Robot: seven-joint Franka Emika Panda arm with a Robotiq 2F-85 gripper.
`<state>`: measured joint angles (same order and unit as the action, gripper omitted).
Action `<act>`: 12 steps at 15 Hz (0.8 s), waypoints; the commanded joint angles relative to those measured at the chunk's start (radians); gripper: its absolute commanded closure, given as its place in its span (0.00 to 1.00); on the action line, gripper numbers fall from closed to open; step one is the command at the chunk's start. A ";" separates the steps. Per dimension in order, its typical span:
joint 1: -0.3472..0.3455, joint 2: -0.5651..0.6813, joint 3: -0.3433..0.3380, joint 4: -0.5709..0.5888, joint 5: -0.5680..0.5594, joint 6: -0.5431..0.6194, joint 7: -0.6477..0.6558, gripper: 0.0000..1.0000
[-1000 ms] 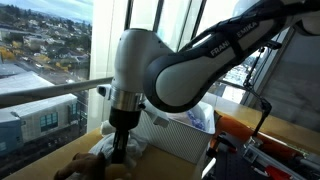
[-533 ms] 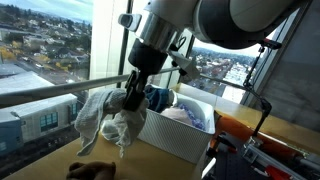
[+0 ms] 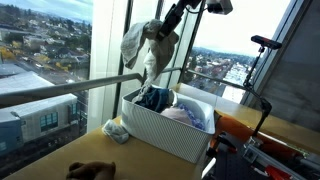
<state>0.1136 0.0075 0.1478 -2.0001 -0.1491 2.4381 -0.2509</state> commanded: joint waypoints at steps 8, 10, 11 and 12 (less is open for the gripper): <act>-0.109 0.105 -0.128 -0.119 0.007 -0.024 -0.020 1.00; -0.114 0.154 -0.128 -0.138 0.008 -0.026 -0.018 0.91; -0.116 0.174 -0.127 -0.140 0.009 -0.031 -0.018 0.74; -0.116 0.186 -0.124 -0.139 0.012 -0.038 -0.017 0.67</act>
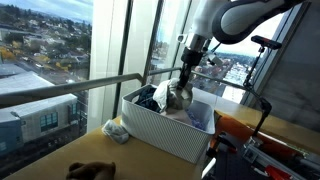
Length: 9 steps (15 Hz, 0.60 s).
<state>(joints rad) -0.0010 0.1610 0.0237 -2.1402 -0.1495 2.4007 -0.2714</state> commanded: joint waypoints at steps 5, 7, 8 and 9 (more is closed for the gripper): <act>0.019 -0.035 0.030 0.012 0.032 -0.017 0.005 0.31; 0.060 -0.058 0.055 0.014 -0.011 0.019 0.043 0.16; 0.081 -0.060 0.071 0.020 -0.025 0.029 0.051 0.10; 0.110 -0.044 0.090 0.025 -0.052 0.052 0.074 0.03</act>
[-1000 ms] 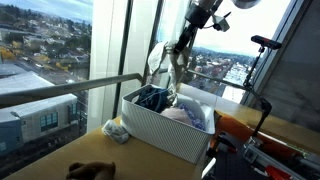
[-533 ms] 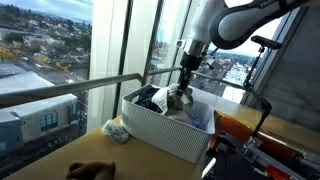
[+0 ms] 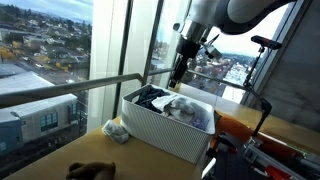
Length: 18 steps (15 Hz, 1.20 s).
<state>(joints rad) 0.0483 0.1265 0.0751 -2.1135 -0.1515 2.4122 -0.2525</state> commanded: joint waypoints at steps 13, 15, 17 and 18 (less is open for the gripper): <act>0.315 0.404 -0.003 0.130 -0.414 0.228 0.281 0.00; 0.342 0.454 -0.024 0.175 -0.430 0.225 0.294 0.00; 0.371 0.491 -0.045 0.220 -0.451 0.219 0.301 0.00; 0.387 0.507 -0.056 0.240 -0.470 0.217 0.308 0.00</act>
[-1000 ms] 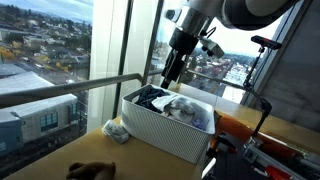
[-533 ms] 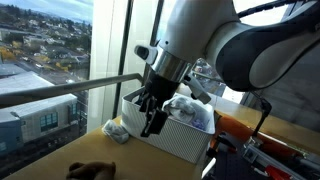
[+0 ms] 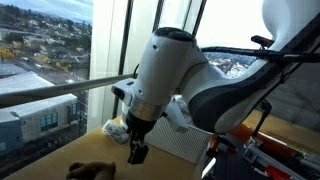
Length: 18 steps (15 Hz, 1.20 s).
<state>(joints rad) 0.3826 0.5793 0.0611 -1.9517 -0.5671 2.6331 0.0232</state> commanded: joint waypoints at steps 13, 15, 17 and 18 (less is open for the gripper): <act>0.103 0.248 -0.097 0.351 -0.461 -0.123 0.113 0.00; 0.083 0.277 -0.093 0.399 -0.464 -0.152 0.105 0.00; 0.056 0.306 -0.087 0.439 -0.444 -0.182 0.094 0.00; 0.040 0.321 -0.080 0.454 -0.430 -0.191 0.089 0.00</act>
<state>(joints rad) 0.4689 0.8438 -0.0472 -1.5783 -1.0046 2.4875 0.1348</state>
